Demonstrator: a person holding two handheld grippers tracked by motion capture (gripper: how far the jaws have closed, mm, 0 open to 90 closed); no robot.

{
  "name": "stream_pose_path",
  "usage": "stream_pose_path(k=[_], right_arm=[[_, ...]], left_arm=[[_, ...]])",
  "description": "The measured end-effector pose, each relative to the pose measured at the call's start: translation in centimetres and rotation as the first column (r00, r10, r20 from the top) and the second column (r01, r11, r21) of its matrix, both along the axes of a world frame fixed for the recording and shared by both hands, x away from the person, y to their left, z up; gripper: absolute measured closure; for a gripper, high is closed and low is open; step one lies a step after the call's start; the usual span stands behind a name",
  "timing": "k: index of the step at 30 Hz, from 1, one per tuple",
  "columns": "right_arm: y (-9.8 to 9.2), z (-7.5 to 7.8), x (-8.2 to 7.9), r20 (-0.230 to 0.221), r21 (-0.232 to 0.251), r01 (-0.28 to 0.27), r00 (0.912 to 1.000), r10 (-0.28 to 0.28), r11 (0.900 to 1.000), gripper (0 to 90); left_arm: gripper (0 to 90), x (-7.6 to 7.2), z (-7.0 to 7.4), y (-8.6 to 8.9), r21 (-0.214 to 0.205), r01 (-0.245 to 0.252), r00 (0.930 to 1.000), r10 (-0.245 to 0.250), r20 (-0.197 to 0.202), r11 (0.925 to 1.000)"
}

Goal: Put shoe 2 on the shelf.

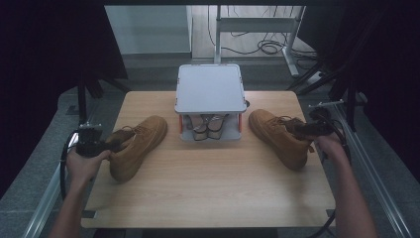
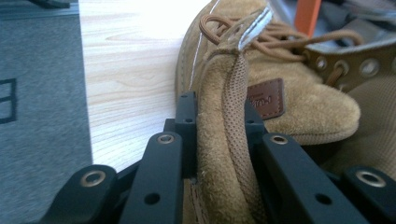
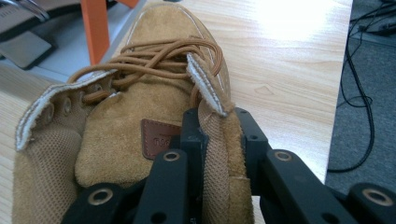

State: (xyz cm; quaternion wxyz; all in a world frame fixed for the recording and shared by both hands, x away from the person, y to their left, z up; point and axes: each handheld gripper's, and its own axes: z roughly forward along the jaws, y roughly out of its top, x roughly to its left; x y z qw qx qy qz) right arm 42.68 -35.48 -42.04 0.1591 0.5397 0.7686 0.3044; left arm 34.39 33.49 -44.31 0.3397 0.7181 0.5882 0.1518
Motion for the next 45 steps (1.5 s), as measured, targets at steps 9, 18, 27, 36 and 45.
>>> stream_pose_path(k=[9, 18, 27, 36, 45], right_arm=[[0.3, 0.0, -0.9, 0.054, 0.058, 0.017, 0.9983, -0.020, 0.9982, 78.1], [0.6, 1.1, -1.9, 0.130, 0.084, 0.030, 0.9906, -0.041, 0.9960, 78.7], [-0.6, 2.3, -3.2, 0.181, 0.144, 0.076, 0.9781, -0.102, 0.9866, 78.7], [-1.4, 3.9, -5.0, 0.236, 0.194, 0.099, 0.9609, -0.144, 0.9760, 78.4], [-1.6, 4.5, -5.6, 0.257, 0.222, 0.101, 0.9533, -0.158, 0.9699, 78.3]], left_arm=[[76.8, 0.2, 0.7, -0.2, -0.078, -0.011, 0.9985, 0.015, 0.053, 0.9969], [76.7, 0.2, 2.3, -0.6, -0.097, 0.012, 0.9951, -0.002, 0.099, 0.9952], [76.7, -0.1, 4.0, -0.3, -0.127, 0.018, 0.9898, 0.000, 0.143, 0.9918], [76.5, -0.6, 5.8, 0.4, -0.151, 0.012, 0.9832, 0.016, 0.182, 0.9885], [76.4, -0.7, 6.3, 0.7, -0.165, 0.012, 0.9799, 0.022, 0.198, 0.9862]])
